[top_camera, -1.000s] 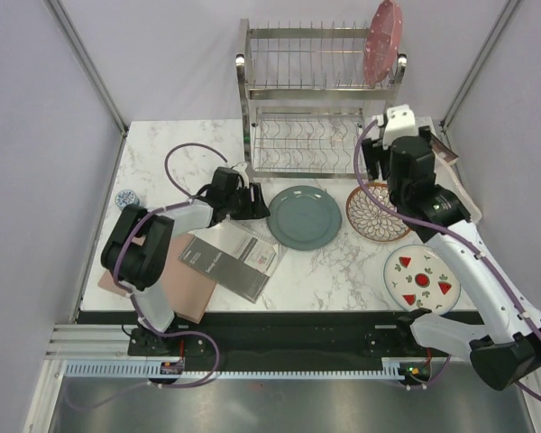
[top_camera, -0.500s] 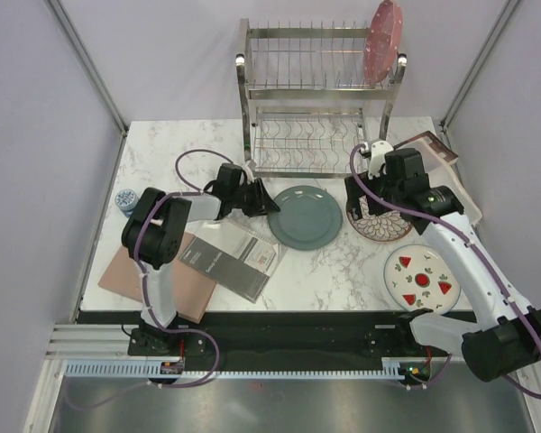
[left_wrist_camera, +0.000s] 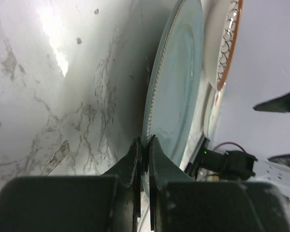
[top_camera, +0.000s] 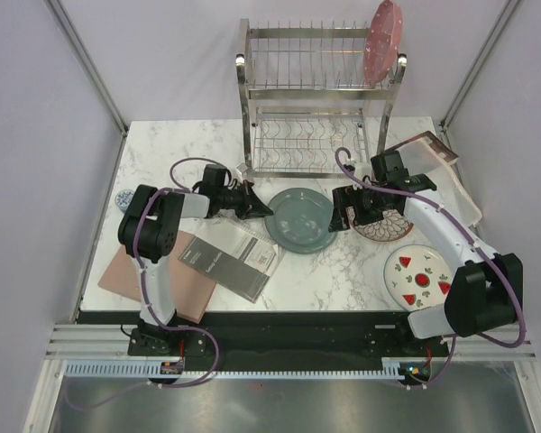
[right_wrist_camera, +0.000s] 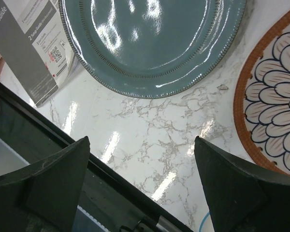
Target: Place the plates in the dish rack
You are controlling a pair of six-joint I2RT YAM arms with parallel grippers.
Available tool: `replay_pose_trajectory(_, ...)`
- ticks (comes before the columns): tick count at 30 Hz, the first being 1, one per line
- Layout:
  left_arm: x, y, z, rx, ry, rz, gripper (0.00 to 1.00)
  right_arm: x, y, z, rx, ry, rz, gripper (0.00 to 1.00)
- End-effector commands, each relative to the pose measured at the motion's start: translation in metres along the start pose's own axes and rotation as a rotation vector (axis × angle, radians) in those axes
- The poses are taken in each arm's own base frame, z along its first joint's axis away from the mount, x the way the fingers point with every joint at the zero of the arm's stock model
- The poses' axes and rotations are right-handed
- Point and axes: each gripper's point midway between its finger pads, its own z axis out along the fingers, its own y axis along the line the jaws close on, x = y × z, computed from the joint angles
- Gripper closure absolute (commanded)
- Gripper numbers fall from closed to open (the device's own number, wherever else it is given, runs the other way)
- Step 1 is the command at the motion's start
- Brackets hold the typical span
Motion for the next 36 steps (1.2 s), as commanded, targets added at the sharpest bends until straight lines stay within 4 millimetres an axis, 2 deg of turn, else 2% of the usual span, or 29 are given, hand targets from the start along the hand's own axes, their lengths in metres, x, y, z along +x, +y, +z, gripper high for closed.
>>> replay_pose_trajectory(1,0.014,-0.018,-0.014,0.172,0.134,-0.044,0.98,-0.019,0.011,0.0,-0.105,-0.028,-0.001,0.04)
replay_pose_trajectory(5,0.022,-0.035,-0.027,0.275,0.207,-0.058,0.98,-0.023,0.008,0.003,-0.146,-0.037,0.035,0.04)
replay_pose_trajectory(13,0.025,-0.084,-0.06,0.415,0.262,0.052,0.98,-0.016,0.009,0.014,-0.261,-0.027,0.169,0.04)
replay_pose_trajectory(17,0.033,-0.098,-0.073,0.462,0.307,0.058,0.98,-0.016,0.001,0.016,-0.277,-0.026,0.21,0.04)
replay_pose_trajectory(22,0.044,-0.112,-0.09,0.532,0.368,0.084,0.98,-0.014,-0.017,0.02,-0.284,-0.019,0.254,0.04)
replay_pose_trajectory(28,0.049,-0.126,-0.106,0.578,0.399,0.114,0.98,-0.01,-0.019,0.024,-0.311,-0.003,0.269,0.04)
replay_pose_trajectory(34,0.045,-0.129,-0.105,0.579,0.395,0.121,0.98,-0.015,0.0,0.026,-0.467,0.003,0.321,0.05)
replay_pose_trajectory(36,0.043,-0.129,-0.104,0.58,0.396,0.123,0.98,-0.018,0.0,0.03,-0.485,0.005,0.342,0.05)
